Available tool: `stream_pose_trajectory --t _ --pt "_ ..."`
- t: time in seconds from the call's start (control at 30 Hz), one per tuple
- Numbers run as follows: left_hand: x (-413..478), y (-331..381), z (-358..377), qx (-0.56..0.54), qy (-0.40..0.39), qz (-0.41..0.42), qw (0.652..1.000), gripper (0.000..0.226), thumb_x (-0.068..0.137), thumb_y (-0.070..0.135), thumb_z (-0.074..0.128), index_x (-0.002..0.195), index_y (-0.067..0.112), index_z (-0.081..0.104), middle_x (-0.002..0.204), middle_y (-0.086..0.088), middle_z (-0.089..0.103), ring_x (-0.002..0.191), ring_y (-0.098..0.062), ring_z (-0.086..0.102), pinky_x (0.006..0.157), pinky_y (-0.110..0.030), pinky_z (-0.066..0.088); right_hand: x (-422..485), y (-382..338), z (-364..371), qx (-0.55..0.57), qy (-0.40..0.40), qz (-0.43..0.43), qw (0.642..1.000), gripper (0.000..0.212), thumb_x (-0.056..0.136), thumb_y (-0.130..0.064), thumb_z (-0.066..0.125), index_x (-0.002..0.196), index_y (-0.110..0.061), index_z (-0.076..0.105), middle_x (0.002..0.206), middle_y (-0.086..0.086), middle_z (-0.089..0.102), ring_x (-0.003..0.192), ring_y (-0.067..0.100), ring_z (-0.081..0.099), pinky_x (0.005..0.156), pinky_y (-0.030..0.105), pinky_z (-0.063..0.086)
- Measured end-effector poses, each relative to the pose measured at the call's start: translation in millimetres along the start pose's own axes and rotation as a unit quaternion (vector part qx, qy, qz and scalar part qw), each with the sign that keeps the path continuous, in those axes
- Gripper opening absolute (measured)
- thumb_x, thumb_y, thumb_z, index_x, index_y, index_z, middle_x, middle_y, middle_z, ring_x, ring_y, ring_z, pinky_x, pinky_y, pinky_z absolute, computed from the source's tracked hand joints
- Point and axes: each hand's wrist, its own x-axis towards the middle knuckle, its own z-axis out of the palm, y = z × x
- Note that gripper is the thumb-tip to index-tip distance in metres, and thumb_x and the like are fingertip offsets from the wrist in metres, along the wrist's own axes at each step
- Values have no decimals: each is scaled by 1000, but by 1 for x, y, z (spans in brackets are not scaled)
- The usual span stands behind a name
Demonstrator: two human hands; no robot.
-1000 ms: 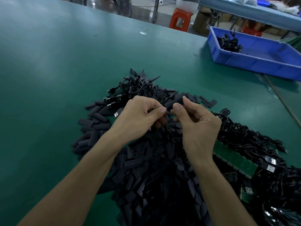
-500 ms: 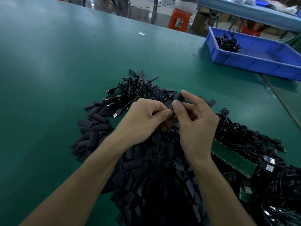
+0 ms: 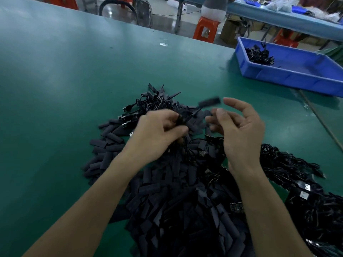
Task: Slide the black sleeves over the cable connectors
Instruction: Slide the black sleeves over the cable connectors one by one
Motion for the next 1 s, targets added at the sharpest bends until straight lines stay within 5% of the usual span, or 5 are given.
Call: stream_pose_trajectory --t 0.27,0.53,0.67,0.83,1.0 --pt "54 1 -31 78 261 26 962 24 85 29 79 93 36 58 78 13 70 71 -4 67 74 -22 52 13 -2 -44 -379 -63 -77 920 22 90 -19 73 112 -20 72 91 -20 65 85 -6 64 81 5 46" --pt "73 -2 -6 263 116 -57 956 43 103 37 50 85 4 70 99 -15 68 98 -29 57 96 -36 43 8 6 -41 -596 -209 -35 775 20 95 -37 65 113 -32 73 118 -2 66 117 24 52 101 43 38" --pt "62 4 7 358 135 -49 923 51 101 47 49 141 17 52 146 -7 43 136 -29 34 107 -46 27 12 16 -46 -537 -186 -60 820 17 96 -30 64 109 -24 75 110 -2 65 110 23 53 99 42 41" --pt "38 18 34 238 192 207 929 13 94 22 65 102 14 72 98 2 65 91 -10 53 85 -22 38 25 4 -55 -326 -127 -87 933 14 94 -19 69 92 -33 69 84 -23 66 81 -9 60 75 5 42" --pt "36 20 60 28 -7 105 994 12 95 23 68 106 19 69 83 16 66 73 6 62 70 -7 44 29 1 -57 -240 -135 -76 958 25 90 -15 73 87 -40 69 90 -14 72 86 3 66 80 19 50"
